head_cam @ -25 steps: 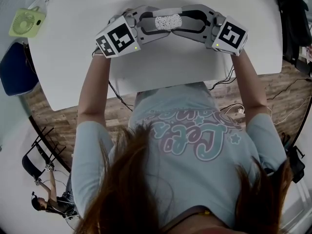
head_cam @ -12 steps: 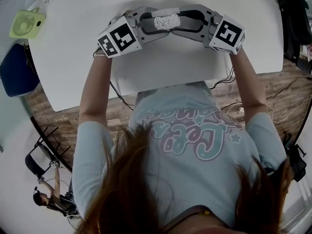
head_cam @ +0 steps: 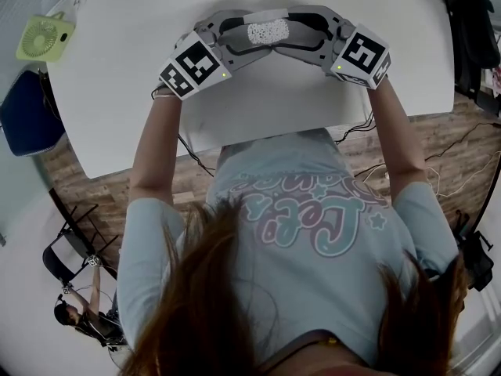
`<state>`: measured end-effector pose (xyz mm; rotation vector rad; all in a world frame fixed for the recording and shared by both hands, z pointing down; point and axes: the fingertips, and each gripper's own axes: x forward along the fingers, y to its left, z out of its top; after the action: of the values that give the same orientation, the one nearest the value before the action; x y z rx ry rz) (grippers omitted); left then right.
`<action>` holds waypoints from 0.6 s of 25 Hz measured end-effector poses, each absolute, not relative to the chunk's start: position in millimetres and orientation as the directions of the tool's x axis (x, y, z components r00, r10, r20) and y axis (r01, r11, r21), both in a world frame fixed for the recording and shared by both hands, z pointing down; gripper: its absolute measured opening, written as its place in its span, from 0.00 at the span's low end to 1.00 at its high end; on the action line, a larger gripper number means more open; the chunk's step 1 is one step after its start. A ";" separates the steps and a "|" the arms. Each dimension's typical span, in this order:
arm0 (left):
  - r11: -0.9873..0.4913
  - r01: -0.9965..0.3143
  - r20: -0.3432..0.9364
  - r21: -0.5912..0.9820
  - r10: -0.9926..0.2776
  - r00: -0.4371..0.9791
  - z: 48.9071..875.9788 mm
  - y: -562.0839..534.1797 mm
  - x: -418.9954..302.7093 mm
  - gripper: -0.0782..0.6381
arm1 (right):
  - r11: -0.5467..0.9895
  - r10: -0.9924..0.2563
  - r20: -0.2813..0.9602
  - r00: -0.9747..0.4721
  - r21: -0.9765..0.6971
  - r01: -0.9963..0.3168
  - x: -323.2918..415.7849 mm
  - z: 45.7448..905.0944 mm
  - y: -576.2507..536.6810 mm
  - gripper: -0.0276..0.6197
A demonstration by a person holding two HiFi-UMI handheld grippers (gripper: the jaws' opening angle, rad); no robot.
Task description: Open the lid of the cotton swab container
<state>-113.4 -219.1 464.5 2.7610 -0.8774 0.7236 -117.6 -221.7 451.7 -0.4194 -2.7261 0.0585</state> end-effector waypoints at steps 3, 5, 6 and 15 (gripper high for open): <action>-0.776 -0.631 0.452 -0.008 -0.565 0.690 457.5 -219.0 -119.2 0.42 | 0.962 0.274 0.348 -0.897 -0.098 0.256 -116.0 447.4 -222.9 0.44; -0.762 -0.647 0.444 -0.019 -0.586 0.678 453.4 -216.3 -119.4 0.42 | 0.966 0.258 0.341 -0.904 -0.089 0.243 -112.7 442.9 -222.6 0.44; -0.755 -0.655 0.444 -0.023 -0.595 0.670 451.5 -214.5 -119.1 0.42 | 0.968 0.251 0.339 -0.907 -0.086 0.236 -110.5 440.9 -222.2 0.45; -0.649 -0.760 0.400 -0.036 -0.706 0.584 430.4 -198.3 -130.4 0.42 | 0.986 0.156 0.255 -0.954 -0.102 0.133 -94.4 413.4 -221.0 0.46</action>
<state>-130.4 -198.3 430.4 2.6697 -1.2431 0.5812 -94.4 -221.0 413.4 -0.2123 -2.8659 0.1221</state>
